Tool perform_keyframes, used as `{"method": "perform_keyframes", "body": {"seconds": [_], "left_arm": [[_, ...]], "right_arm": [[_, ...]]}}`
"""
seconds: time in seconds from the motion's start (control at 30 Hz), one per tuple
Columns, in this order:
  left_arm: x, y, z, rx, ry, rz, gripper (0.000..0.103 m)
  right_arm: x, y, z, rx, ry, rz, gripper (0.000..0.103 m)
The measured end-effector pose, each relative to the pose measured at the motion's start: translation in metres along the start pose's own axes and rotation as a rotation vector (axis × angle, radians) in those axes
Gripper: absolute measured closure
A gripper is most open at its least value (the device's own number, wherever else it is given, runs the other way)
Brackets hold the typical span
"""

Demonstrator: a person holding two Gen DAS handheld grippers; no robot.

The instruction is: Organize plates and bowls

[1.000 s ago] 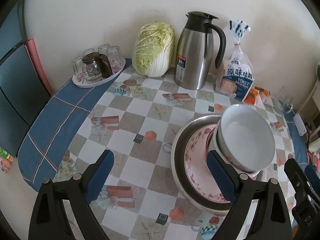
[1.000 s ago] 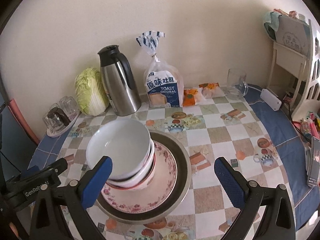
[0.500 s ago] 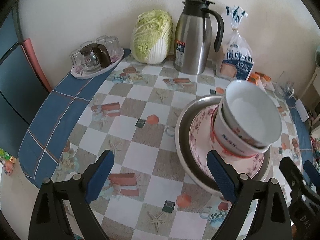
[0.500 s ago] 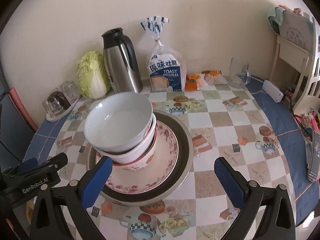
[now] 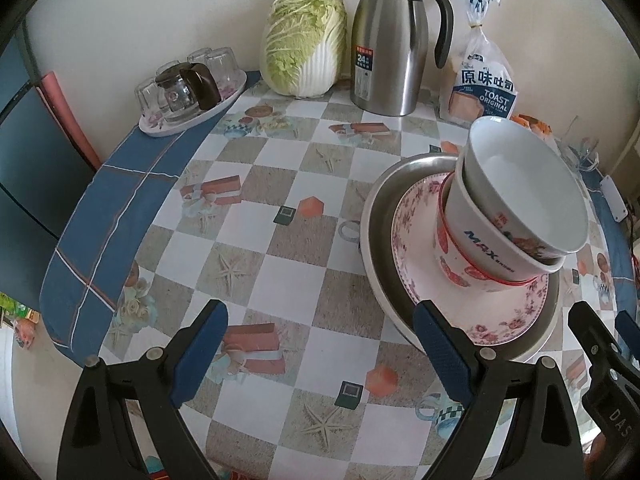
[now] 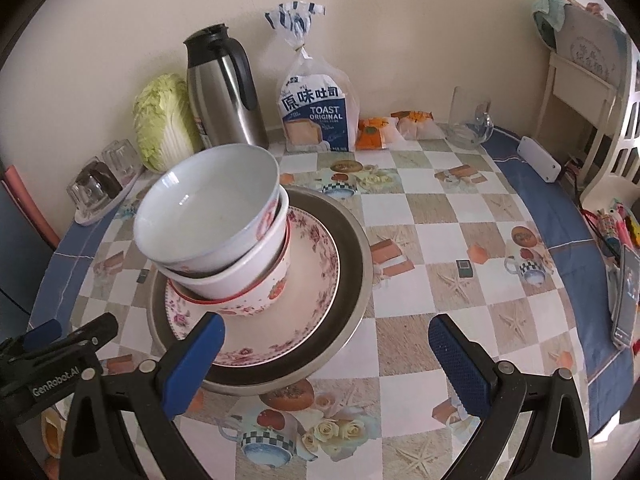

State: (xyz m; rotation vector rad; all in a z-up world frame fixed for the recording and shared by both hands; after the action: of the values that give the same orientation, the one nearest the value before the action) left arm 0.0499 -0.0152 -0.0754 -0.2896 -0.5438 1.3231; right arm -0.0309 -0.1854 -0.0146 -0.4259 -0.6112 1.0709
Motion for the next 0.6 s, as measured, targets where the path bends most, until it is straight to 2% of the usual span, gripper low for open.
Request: {"method": "perform_keyframes", "body": {"seconds": [0.6], "left_arm": [[-0.0046, 0.0004, -0.0061, 0.014, -0.019, -0.033, 0.009]], "right_arm": [[-0.0041, 0.0012, -0.0064, 0.016, 0.0, 0.005, 0.0]]}}
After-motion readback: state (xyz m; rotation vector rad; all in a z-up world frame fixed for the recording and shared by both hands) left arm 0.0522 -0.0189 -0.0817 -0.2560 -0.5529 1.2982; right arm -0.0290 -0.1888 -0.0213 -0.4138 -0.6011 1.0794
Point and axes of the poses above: each gripper's, at about its wrist camera, not at the fingertips, and z roughly against the way its jaws point, x to its left, y to its underside, the point moved 5 cm from there along -z, roughly the way its jaws point, and after that the axes turned 13 degrees about -y, right-handed, at the moved point
